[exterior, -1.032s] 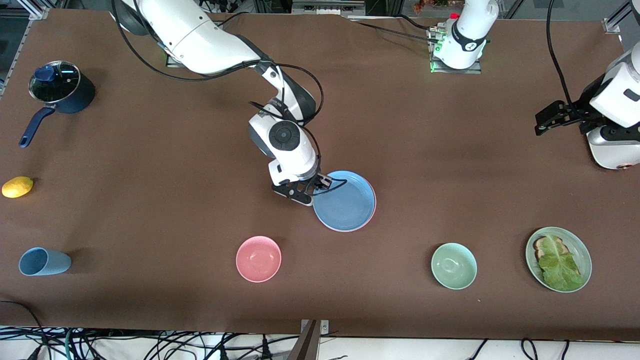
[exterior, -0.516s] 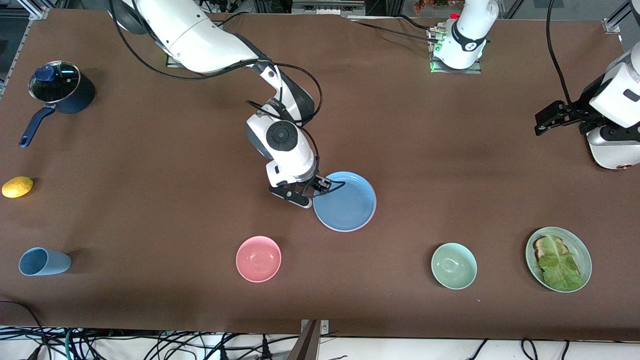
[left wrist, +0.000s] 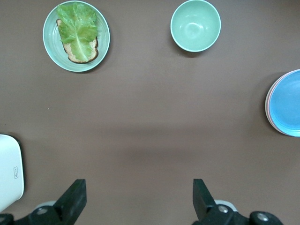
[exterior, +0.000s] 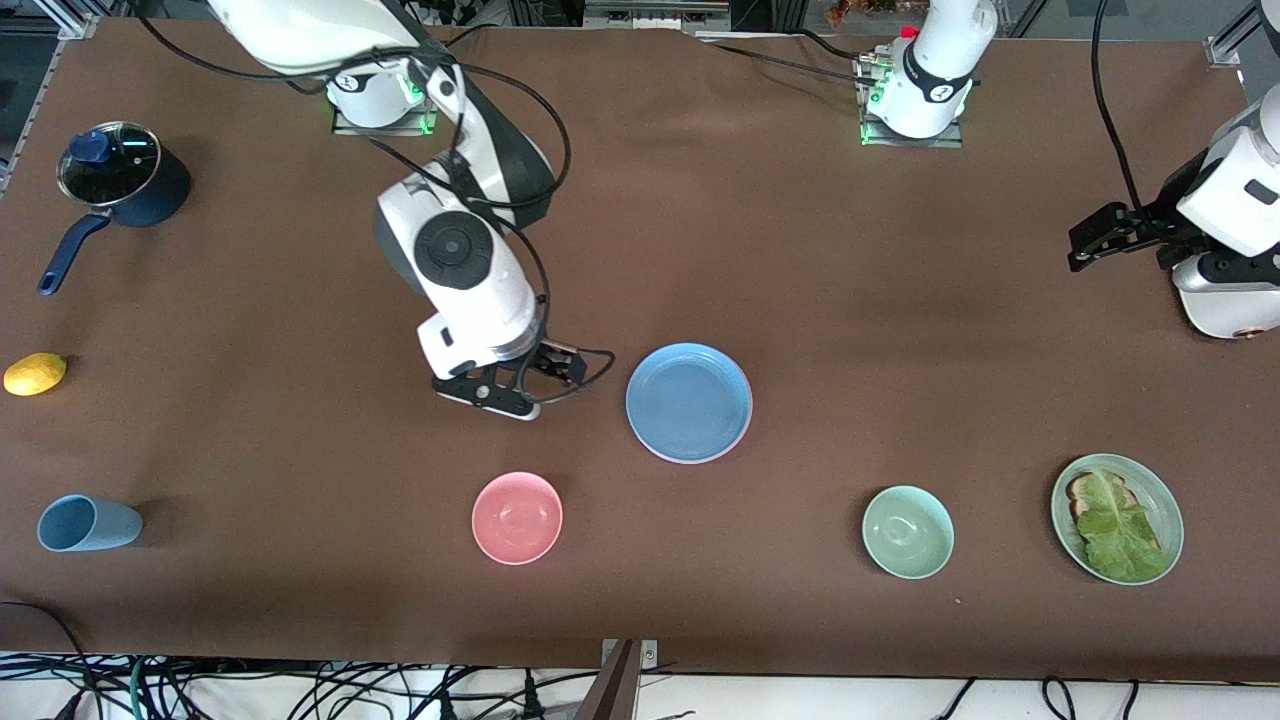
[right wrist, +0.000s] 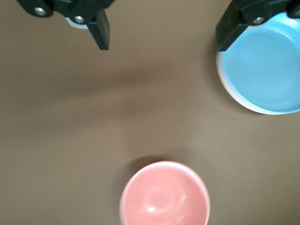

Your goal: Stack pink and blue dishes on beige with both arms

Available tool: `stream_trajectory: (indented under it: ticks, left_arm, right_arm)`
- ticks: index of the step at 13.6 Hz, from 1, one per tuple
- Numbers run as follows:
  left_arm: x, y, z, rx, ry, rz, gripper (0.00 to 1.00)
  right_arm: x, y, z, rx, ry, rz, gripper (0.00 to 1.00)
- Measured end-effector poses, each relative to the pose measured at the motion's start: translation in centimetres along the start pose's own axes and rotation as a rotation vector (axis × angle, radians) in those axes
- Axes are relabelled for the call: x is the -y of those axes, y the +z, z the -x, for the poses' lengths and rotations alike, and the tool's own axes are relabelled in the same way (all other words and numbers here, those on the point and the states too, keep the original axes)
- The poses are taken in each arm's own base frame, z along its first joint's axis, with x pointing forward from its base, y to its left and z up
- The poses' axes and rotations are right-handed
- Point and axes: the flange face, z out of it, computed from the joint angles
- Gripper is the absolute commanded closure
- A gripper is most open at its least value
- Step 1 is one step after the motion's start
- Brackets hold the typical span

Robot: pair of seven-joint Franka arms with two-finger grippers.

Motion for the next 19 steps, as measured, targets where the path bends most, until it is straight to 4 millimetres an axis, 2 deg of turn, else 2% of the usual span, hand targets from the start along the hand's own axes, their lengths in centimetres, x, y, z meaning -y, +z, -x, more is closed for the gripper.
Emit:
stream_trajectory:
  ticks: [3, 6, 8, 10, 12, 14, 19]
  left_arm:
    - [0.0, -0.2, 0.0, -0.004, 0.000, 0.000, 0.00]
    - [0.0, -0.2, 0.0, -0.004, 0.000, 0.000, 0.00]
    - [0.0, -0.2, -0.1, -0.004, 0.000, 0.000, 0.00]
    - [0.0, -0.2, -0.1, -0.005, 0.000, 0.000, 0.00]
    - [0.0, -0.2, -0.1, -0.005, 0.000, 0.000, 0.00]
    - [0.0, -0.2, -0.1, -0.005, 0.000, 0.000, 0.00]
    - [0.0, -0.2, -0.1, -0.005, 0.000, 0.000, 0.00]
  right_arm:
    - [-7.0, -6.5, -0.8, -0.017, -0.076, 0.035, 0.00]
    - [-15.4, -12.2, -1.9, 0.052, -0.122, 0.004, 0.00]
    - [-20.9, -14.9, -2.4, 0.084, -0.145, 0.008, 0.00]
    - [-24.7, -16.7, -2.5, 0.102, -0.180, 0.011, 0.00]
    - [-27.4, -17.8, -2.5, 0.111, -0.207, 0.010, 0.00]
    - [-29.0, -18.1, -2.7, 0.120, -0.236, 0.008, 0.00]
    - [-31.0, -18.4, -3.1, 0.132, -0.257, 0.004, 0.00]
